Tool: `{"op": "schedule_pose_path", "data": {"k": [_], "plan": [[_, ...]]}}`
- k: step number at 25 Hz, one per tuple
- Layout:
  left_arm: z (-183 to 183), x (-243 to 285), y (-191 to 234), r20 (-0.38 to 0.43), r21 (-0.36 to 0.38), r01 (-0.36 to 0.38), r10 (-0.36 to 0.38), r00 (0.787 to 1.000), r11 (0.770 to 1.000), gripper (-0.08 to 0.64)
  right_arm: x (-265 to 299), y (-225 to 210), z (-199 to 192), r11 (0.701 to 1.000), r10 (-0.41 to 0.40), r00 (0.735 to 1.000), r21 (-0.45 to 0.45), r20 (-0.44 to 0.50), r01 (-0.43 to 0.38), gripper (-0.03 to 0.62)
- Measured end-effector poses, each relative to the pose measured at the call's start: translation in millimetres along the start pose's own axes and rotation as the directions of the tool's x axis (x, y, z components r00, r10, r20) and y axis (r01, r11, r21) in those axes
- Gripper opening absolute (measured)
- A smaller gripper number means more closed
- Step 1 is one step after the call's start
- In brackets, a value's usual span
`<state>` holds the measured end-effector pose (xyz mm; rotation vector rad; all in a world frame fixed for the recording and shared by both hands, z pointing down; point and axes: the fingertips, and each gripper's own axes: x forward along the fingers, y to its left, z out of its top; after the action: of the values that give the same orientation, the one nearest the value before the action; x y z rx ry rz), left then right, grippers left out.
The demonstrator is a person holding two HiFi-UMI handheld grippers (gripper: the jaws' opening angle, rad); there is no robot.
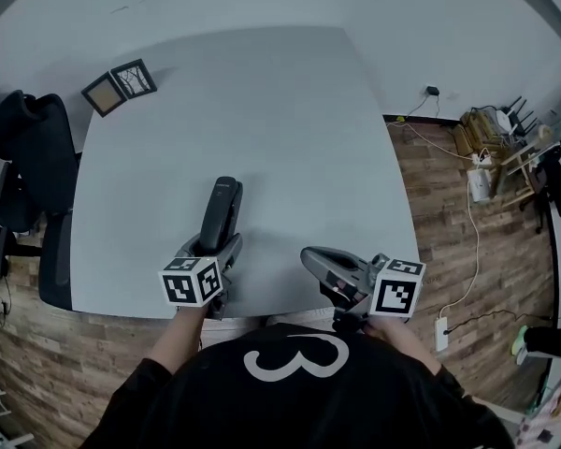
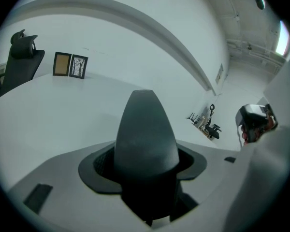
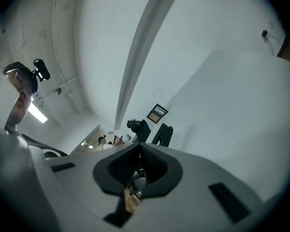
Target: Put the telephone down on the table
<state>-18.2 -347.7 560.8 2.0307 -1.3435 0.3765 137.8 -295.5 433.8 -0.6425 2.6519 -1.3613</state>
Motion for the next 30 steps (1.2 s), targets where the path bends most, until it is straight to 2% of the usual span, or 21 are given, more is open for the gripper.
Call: {"op": "schedule_pose_path", "data": {"k": [6,9,18,21,25,30], "plan": [[-8,16,16,-0.016,0.019,-0.048,0.049,0.999,0.999,0.29,-3,-9,-2,0.999,-0.029,1.0,0.013,-0.004,0.029,0.009],[-12,22,19,-0.038,0.052,-0.082,0.084,0.996,0.995,0.29,-6,-12,0,0.999,-0.036,0.999,0.016,-0.004,0.036,0.009],[-18,38,23,-0.096,0.13,-0.155,0.168,0.981,0.979,0.29,-8,-19,4,0.998,-0.016,1.0,0.067,0.008,0.015,0.009],[-23,41,22,-0.125,0.166,-0.178,0.2,0.972,0.97,0.29,-11,-21,4,0.997,-0.019,1.0,0.07,0.011,0.019,0.009],[-28,43,24,-0.144,0.252,-0.212,0.253,0.957,0.944,0.29,-12,-22,2,0.997,-0.027,0.999,0.074,0.023,0.026,0.009],[-29,46,27,-0.154,0.263,-0.218,0.264,0.952,0.94,0.291,-16,-24,-3,0.996,-0.04,0.999,0.079,0.026,0.038,0.009]]}}
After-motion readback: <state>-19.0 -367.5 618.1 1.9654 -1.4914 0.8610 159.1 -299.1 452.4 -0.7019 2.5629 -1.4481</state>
